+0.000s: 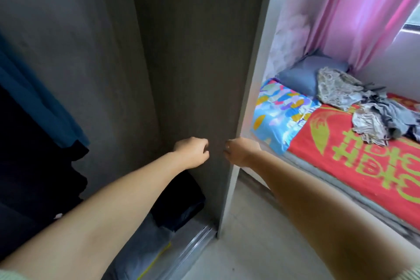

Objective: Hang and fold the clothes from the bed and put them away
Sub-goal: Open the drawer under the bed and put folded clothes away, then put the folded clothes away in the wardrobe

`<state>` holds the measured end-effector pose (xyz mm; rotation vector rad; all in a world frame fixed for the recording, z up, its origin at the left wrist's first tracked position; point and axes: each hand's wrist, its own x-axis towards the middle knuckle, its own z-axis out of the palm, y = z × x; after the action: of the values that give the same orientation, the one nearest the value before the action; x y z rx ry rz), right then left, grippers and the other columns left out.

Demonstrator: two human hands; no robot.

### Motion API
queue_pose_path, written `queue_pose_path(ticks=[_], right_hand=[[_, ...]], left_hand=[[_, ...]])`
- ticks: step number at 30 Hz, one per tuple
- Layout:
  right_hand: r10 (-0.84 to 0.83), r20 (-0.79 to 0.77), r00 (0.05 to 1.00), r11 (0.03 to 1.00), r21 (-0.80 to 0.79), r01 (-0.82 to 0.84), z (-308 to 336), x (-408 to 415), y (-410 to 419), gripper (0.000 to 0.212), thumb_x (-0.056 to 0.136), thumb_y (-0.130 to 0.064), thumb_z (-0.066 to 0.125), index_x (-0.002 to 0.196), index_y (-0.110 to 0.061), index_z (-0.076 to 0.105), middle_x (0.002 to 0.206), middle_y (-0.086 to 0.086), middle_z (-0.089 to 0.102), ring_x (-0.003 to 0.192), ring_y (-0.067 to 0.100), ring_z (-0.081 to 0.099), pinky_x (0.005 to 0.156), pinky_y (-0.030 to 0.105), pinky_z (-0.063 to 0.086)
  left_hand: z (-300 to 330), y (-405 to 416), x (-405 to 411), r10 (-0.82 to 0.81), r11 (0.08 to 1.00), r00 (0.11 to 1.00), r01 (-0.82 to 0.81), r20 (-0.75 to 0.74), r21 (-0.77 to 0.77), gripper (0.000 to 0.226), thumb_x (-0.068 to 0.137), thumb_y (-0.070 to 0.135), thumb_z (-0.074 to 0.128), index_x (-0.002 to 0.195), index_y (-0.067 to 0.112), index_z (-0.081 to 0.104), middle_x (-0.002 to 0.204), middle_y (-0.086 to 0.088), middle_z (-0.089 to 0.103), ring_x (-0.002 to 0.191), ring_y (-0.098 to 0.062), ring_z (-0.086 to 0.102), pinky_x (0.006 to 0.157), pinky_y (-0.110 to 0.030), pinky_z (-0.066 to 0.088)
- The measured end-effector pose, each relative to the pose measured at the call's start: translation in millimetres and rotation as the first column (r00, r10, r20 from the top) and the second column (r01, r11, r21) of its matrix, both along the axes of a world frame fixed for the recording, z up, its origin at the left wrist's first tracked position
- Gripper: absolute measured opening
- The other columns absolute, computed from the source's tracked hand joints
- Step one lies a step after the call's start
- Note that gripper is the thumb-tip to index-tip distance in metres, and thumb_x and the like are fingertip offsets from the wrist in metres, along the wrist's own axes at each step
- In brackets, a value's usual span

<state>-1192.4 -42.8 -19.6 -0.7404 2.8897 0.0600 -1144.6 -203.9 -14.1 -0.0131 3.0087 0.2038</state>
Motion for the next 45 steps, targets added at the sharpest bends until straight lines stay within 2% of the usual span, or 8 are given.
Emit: queue_pose_path(ticks=[4, 7, 10, 19, 23, 30, 39, 45], right_hand=[[-0.172, 0.014, 0.985, 0.983, -0.064, 0.173, 9.5, 12.5, 65.1, 0.038, 0.098, -0.046, 0.041, 0.124, -0.022, 0.056, 0.111, 0.002, 0.064, 0.097, 0.022, 0.063, 0.086, 0.037, 0.055], [-0.237, -0.027, 0.971, 0.969, -0.081, 0.234, 20.4, 19.8, 116.1, 0.041, 0.097, -0.047, 0.037, 0.129, -0.025, 0.052, 0.125, 0.006, 0.059, 0.112, 0.031, 0.058, 0.089, 0.038, 0.047], [-0.298, -0.061, 0.953, 0.955, -0.034, 0.296, 26.5, 28.2, 188.6, 0.043, 0.097, -0.047, 0.037, 0.124, -0.022, 0.057, 0.121, 0.007, 0.061, 0.109, 0.029, 0.059, 0.079, 0.034, 0.044], [-0.531, -0.034, 0.847, 0.839, 0.123, 0.530, 29.8, 74.8, 439.9, 0.038, 0.099, -0.040, 0.038, 0.115, -0.014, 0.061, 0.107, 0.005, 0.064, 0.090, 0.025, 0.061, 0.064, 0.030, 0.049], [-0.652, -0.022, 0.758, 0.749, 0.134, 0.649, 33.7, 105.5, 542.4, 0.034, 0.099, -0.036, 0.039, 0.115, -0.014, 0.060, 0.108, 0.005, 0.063, 0.094, 0.027, 0.060, 0.066, 0.030, 0.046], [-0.749, 0.027, 0.662, 0.661, 0.087, 0.745, 26.3, 122.3, 638.5, 0.035, 0.099, -0.035, 0.039, 0.110, -0.012, 0.062, 0.107, 0.006, 0.064, 0.090, 0.026, 0.061, 0.065, 0.029, 0.046], [-0.799, 0.004, 0.602, 0.601, 0.058, 0.797, 5.8, 66.1, 735.2, 0.033, 0.099, -0.035, 0.038, 0.113, -0.016, 0.061, 0.108, 0.004, 0.064, 0.085, 0.024, 0.057, 0.061, 0.028, 0.040], [-0.846, 0.005, 0.533, 0.532, 0.056, 0.845, 4.2, -11.5, 816.9, 0.033, 0.098, -0.034, 0.037, 0.114, -0.018, 0.061, 0.115, 0.005, 0.063, 0.102, 0.027, 0.060, 0.070, 0.030, 0.042]], left_hand=[[7.1, 56.7, -4.0, -0.135, 0.991, 0.991, 0.135, -0.001, -0.019, 0.034, 0.094, 0.040, 0.044, 0.121, 0.024, 0.056, 0.121, -0.004, 0.061, 0.109, -0.027, 0.058, 0.082, -0.033, 0.045], [14.4, 104.6, -14.7, -0.222, 0.975, 0.975, 0.222, -0.024, 0.010, 0.029, 0.092, 0.040, 0.045, 0.108, 0.021, 0.059, 0.117, -0.006, 0.062, 0.107, -0.029, 0.058, 0.083, -0.035, 0.046], [19.4, 176.8, -27.2, -0.334, 0.942, 0.942, 0.335, -0.043, 0.028, 0.027, 0.091, 0.040, 0.046, 0.102, 0.020, 0.060, 0.113, -0.008, 0.062, 0.103, -0.028, 0.058, 0.076, -0.034, 0.045], [6.8, 428.0, -24.9, -0.520, 0.851, 0.854, 0.519, -0.018, 0.080, 0.032, 0.094, 0.040, 0.045, 0.112, 0.018, 0.060, 0.116, -0.006, 0.062, 0.106, -0.028, 0.057, 0.080, -0.035, 0.046], [11.5, 527.5, -18.4, -0.616, 0.786, 0.787, 0.613, 0.016, 0.083, 0.032, 0.097, 0.040, 0.043, 0.112, 0.017, 0.059, 0.110, -0.004, 0.061, 0.093, -0.024, 0.058, 0.067, -0.032, 0.044], [16.5, 629.5, -32.8, -0.700, 0.713, 0.714, 0.697, 0.026, 0.079, 0.034, 0.098, 0.041, 0.043, 0.110, 0.016, 0.061, 0.104, -0.002, 0.064, 0.085, -0.021, 0.060, 0.062, -0.030, 0.047], [1.5, 733.9, -100.3, -0.748, 0.663, 0.664, 0.744, 0.026, 0.079, 0.034, 0.097, 0.040, 0.043, 0.109, 0.014, 0.061, 0.101, -0.002, 0.065, 0.082, -0.021, 0.063, 0.060, -0.030, 0.047], [5.4, 819.0, -197.2, -0.758, 0.653, 0.652, 0.756, 0.033, 0.043, 0.032, 0.097, 0.040, 0.043, 0.109, 0.015, 0.060, 0.103, -0.001, 0.065, 0.084, -0.020, 0.063, 0.066, -0.032, 0.050]])
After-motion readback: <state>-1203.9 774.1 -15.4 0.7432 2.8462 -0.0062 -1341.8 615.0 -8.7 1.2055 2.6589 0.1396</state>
